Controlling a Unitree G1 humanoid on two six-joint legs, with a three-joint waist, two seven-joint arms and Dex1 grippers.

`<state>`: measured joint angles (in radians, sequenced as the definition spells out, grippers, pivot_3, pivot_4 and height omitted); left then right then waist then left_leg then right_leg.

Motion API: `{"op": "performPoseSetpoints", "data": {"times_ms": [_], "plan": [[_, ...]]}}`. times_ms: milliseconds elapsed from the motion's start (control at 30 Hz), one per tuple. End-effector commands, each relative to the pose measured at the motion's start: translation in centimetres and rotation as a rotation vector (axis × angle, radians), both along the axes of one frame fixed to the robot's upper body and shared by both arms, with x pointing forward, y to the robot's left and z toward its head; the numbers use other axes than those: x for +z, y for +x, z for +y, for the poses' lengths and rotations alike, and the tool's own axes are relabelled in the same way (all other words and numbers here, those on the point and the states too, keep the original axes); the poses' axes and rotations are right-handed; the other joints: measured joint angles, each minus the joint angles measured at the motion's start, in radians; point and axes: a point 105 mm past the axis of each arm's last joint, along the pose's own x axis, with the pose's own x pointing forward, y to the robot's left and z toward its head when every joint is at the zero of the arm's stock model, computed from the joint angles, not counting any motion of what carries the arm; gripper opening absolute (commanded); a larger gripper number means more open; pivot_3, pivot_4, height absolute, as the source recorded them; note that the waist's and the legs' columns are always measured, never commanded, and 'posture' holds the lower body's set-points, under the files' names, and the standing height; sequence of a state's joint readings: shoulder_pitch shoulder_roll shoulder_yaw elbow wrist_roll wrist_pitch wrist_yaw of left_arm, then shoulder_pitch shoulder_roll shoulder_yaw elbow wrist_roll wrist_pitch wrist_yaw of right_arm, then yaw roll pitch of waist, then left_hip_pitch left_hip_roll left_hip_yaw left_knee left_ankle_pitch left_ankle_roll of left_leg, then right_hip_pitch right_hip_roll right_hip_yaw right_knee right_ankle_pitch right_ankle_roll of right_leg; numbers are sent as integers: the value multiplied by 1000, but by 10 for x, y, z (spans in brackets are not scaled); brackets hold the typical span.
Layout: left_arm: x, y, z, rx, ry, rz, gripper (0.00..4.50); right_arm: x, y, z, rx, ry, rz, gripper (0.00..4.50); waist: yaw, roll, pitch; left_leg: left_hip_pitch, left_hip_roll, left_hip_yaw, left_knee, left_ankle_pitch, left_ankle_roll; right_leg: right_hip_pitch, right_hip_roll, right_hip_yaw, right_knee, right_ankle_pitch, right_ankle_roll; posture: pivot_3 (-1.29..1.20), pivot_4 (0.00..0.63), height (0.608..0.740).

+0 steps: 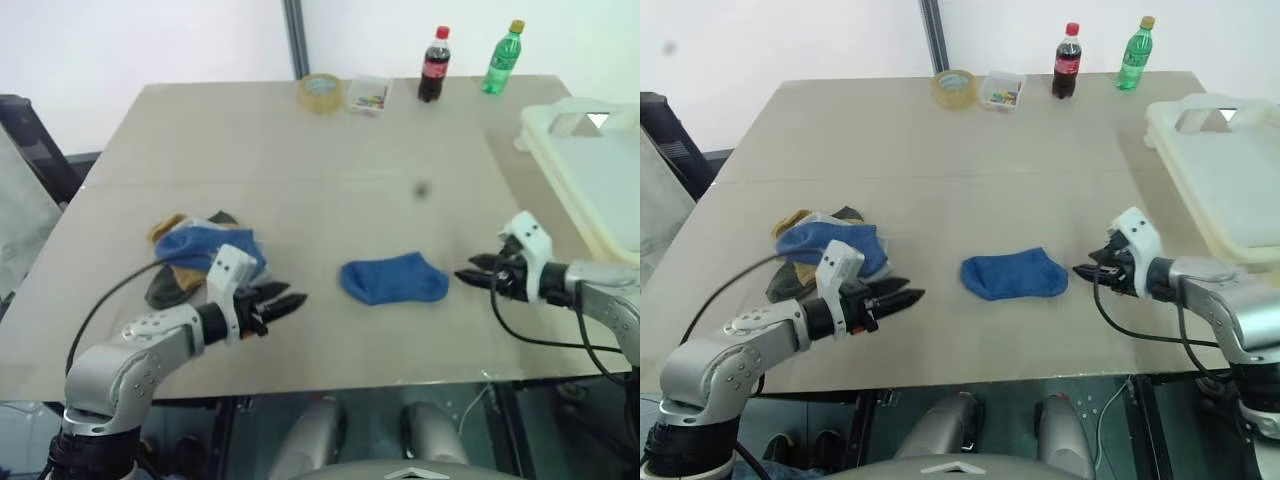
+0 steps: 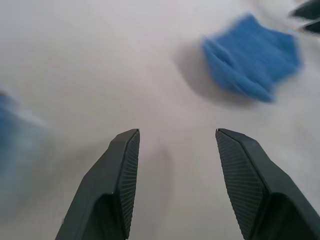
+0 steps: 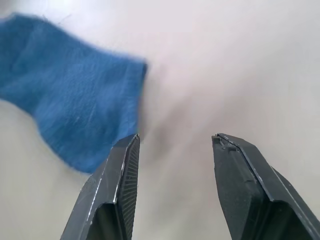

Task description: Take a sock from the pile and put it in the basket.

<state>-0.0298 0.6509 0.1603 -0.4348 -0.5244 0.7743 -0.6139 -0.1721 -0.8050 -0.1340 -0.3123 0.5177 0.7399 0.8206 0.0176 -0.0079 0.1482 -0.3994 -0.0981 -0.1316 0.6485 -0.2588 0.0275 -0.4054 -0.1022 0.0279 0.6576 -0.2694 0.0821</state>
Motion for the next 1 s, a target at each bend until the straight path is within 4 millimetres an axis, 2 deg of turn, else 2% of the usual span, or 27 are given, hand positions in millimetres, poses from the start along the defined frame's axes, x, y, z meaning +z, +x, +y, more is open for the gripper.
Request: {"op": "performPoseSetpoints", "data": {"times_ms": [33, 233, 467, 900, 1000], "plan": [[1, 8, 9, 18, 127, -114, 2596, 31, -10, -7, 69, -44, -181, 2327, -1, 1, 1, 0, 0, 0, 0, 0, 0, 0, 0, 0, 0, 0, 0, 0, 150, 740], [6, 15, 26, 154, 147, -205, 2596, 59, -44, 3, 220, 80, -229, 2327, -3, -1, 3, 0, 0, 0, 0, -1, 1, 0, 0, -1, 1, 0, 0, 0, 150, 740], [1, 13, 35, 252, 216, -224, 2596, 73, -62, 19, 361, 182, -318, 2327, -2, -2, 4, 1, 0, 0, 2, -2, 3, 1, 1, -1, 1, 0, 0, 0, 150, 740], [-7, 14, 47, 373, 304, -194, 2596, 64, -59, 23, 463, 88, -416, 2327, -3, -2, 4, 2, 0, 0, 3, -1, 2, 1, 1, -1, 3, 0, 0, 0, 150, 740], [-2, 17, 51, 412, 288, -200, 2596, 60, -56, 22, 450, 73, -413, 2327, -2, -2, 4, 2, 0, 0, 3, -1, 1, 1, 1, -1, 4, 0, 0, 0, 150, 740]]}}
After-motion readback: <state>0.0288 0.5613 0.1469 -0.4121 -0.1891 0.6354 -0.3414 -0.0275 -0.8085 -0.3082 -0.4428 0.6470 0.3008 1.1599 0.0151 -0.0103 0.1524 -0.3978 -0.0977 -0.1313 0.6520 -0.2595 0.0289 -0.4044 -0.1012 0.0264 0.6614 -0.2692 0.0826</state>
